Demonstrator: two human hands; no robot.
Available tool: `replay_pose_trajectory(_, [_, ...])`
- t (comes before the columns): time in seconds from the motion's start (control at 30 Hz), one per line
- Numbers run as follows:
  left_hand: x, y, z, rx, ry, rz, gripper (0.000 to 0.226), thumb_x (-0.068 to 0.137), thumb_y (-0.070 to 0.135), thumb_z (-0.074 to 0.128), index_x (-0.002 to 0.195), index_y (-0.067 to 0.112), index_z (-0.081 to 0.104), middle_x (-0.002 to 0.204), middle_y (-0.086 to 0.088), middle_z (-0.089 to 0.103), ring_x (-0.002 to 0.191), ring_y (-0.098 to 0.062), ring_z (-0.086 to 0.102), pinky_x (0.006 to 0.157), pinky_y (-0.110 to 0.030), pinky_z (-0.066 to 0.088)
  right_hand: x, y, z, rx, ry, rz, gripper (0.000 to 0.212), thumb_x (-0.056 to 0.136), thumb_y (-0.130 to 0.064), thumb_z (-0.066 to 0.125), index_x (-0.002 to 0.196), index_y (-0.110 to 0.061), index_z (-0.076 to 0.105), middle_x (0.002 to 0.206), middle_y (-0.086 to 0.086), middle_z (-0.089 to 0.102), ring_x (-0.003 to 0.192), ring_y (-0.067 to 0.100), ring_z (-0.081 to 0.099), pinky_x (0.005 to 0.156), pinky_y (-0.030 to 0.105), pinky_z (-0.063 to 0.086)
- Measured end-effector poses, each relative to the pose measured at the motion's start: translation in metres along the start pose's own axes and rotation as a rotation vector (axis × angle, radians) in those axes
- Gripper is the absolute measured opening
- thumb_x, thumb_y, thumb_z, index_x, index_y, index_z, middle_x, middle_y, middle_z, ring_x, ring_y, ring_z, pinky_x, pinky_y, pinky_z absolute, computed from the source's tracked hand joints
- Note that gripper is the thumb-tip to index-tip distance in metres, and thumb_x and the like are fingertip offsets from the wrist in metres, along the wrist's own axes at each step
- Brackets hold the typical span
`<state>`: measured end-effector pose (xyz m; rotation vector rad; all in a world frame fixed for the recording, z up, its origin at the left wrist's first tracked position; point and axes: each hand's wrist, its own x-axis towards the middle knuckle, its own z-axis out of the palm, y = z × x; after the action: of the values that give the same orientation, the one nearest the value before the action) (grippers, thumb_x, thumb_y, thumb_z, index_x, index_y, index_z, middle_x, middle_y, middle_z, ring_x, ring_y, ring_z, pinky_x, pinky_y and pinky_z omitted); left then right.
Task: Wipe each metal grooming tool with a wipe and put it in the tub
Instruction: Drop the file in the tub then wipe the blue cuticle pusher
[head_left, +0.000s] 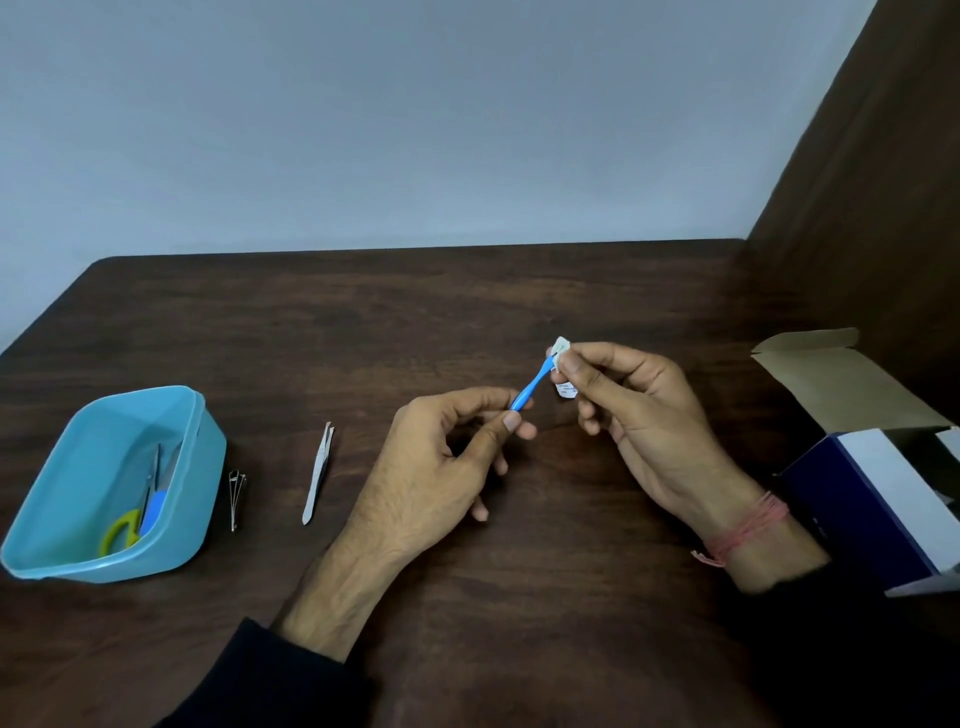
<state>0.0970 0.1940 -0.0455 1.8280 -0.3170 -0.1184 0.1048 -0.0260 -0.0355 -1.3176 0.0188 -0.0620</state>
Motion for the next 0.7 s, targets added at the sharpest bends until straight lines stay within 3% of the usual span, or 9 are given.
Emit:
replay_pose_trajectory(0.4, [-0.0001,0.0013,-0.0010,0.029,-0.001,-0.031,0.023,0.109,0.016,0.072,0.127,0.025,0.082,0.104,0.013,0.086,0.069,-0.005,0.068,0.045,-0.031,0.058,0.0034,0.0050,-0.0032,-0.015,0.064,-0.021,0.020,0.098,-0.017,0.078,0.109,-0.001,0.081,0.097,0.014,0.072,0.065,0.008,0.057,0.056,0.020,0.048])
replay_pose_trajectory(0.7, [0.0007,-0.0002,-0.0005,0.011,-0.001,-0.032,0.022,0.110,0.015,0.069,0.127,0.024,0.081,0.104,0.010,0.085,0.069,-0.006,0.068,0.044,-0.031,0.058,0.0032,0.0049,-0.0035,-0.030,0.040,-0.014,0.028,0.096,-0.026,0.077,0.111,-0.002,0.080,0.094,0.010,0.071,0.064,0.008,0.055,0.054,0.020,0.047])
